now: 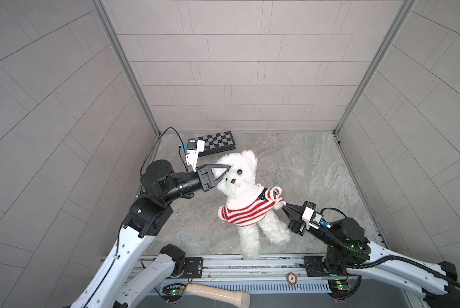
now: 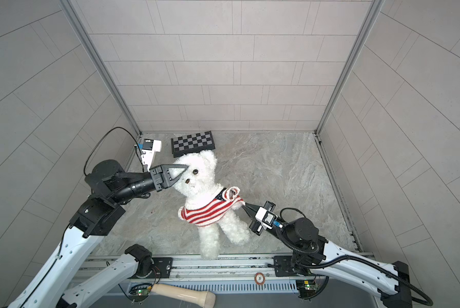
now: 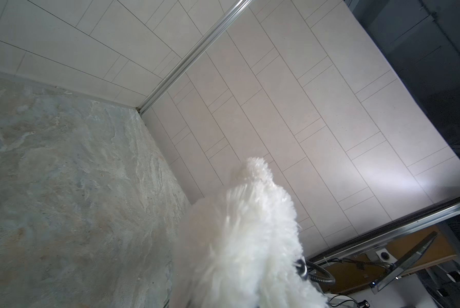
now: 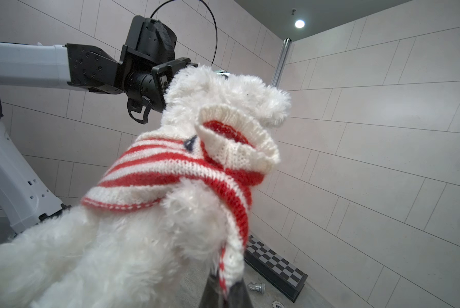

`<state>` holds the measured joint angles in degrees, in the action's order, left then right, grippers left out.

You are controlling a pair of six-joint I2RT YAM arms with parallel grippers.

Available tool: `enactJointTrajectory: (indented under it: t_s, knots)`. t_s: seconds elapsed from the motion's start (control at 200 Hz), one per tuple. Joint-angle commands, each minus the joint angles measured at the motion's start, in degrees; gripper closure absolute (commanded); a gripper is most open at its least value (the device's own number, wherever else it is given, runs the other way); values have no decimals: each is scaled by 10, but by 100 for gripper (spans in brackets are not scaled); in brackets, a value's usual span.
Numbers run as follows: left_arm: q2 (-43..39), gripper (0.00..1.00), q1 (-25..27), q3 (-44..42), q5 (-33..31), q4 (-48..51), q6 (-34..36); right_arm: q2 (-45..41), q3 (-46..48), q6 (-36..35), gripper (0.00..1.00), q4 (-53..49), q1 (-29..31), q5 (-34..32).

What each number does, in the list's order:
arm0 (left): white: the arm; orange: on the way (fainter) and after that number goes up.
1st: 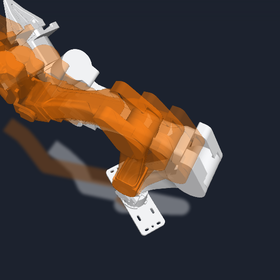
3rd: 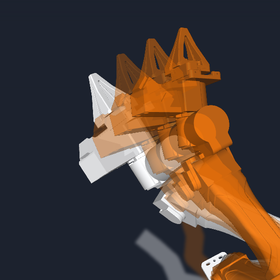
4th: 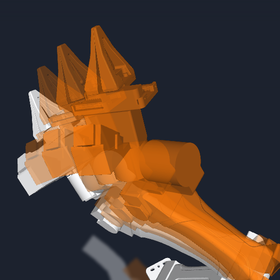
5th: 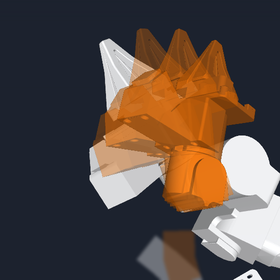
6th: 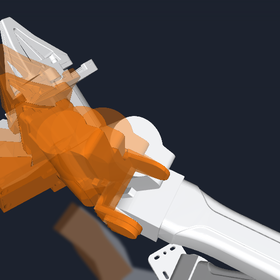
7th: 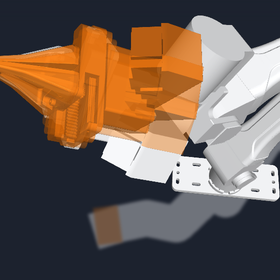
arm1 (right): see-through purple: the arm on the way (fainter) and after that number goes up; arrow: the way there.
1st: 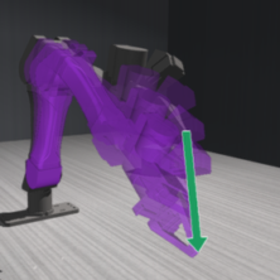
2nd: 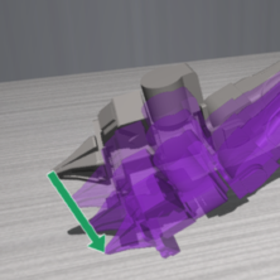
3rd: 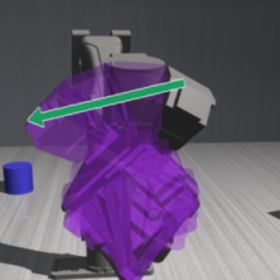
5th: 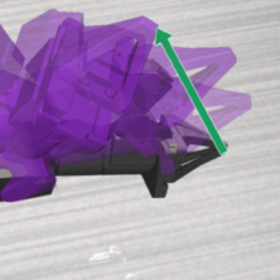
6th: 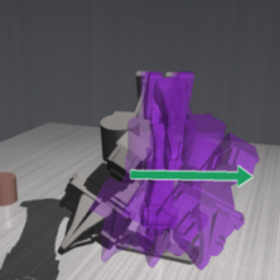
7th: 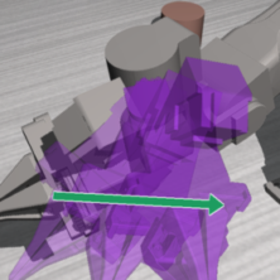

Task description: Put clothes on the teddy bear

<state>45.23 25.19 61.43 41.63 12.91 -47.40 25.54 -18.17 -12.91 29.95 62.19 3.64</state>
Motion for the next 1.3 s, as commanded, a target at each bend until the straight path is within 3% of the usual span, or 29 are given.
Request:
enactJointTrajectory:
  t_s: [0.0, 0.165, 0.295, 0.395, 0.511, 0.681, 0.816, 1.041, 1.297]
  knots:
    - [-15, 100, -10, -2, -26, 24, 91, 12, -26, 38, 100, 44, -2, 25]
    - [-26, 100, -9, -28, -40, 43, 146, 36, -43, 57, 100, 31, -2, 27]
    - [-36, 100, -12, -37, -89, 53, 158, 15, -30, 71, 100, 44, -2, 50]
    - [-53, 100, -36, -59, -96, -2, 111, -17, 6, 58, 100, 75, -2, 77]
    - [-65, 100, -59, -84, -77, -87, 43, -44, 9, 33, 100, 26, -2, 105]
    - [-63, 100, -54, -58, -87, 5, 131, -45, -8, 22, 100, 20, -2, 126]
    - [-65, 100, -47, -71, -81, -8, 126, -3, -23, 23, 100, 35, -2, 137]
    - [-47, 100, 22, -37, -159, 80, 210, 67, -51, 50, 96, 85, 0, 173]
    - [-50, 100, 23, -38, -225, 115, 228, 48, -53, 42, 97, 81, 5, 194]
